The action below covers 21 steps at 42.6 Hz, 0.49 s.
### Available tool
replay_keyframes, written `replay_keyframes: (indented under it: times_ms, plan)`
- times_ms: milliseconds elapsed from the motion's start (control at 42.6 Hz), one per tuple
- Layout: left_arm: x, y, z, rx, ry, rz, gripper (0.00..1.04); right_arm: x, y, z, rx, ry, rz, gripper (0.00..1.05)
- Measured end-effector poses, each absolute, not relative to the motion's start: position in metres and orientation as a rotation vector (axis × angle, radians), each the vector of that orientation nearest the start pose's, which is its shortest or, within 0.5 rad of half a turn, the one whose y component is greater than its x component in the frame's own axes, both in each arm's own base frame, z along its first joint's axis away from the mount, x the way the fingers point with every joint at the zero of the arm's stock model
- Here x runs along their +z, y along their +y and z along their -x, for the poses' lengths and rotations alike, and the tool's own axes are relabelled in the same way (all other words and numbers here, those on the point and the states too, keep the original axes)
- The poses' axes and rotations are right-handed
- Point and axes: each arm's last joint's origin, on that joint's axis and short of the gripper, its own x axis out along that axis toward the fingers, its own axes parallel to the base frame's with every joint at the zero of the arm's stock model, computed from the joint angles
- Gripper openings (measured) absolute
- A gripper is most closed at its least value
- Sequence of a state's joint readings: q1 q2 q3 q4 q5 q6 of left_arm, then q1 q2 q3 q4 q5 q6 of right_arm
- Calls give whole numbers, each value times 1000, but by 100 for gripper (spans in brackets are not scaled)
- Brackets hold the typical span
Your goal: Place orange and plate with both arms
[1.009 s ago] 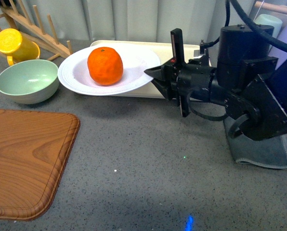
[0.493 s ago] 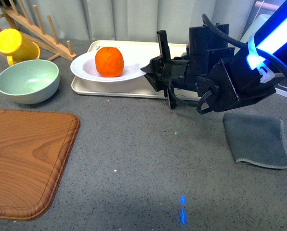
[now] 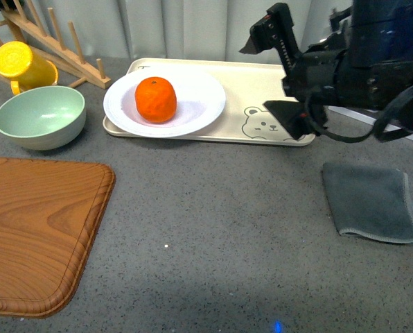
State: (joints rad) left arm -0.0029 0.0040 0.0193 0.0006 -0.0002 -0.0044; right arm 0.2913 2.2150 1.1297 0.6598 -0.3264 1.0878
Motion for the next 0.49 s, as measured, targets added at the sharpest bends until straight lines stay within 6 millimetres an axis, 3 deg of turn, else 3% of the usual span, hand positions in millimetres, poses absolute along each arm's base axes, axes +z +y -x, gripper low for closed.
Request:
replay_keyframes:
  times_ms: [141, 211, 352, 493]
  plan:
    - [170, 0, -97, -3, -16, 4, 98, 101, 115, -377, 195, 625, -782, 95]
    - [170, 0, -97, -3, -16, 4, 98, 110, 101, -348, 112, 510, -539, 95]
    - [170, 0, -97, -2, -16, 4, 98, 129, 81, -302, 33, 365, -236, 95]
    - [170, 0, -97, -3, -16, 4, 98, 133, 68, -262, 20, 292, -44, 95]
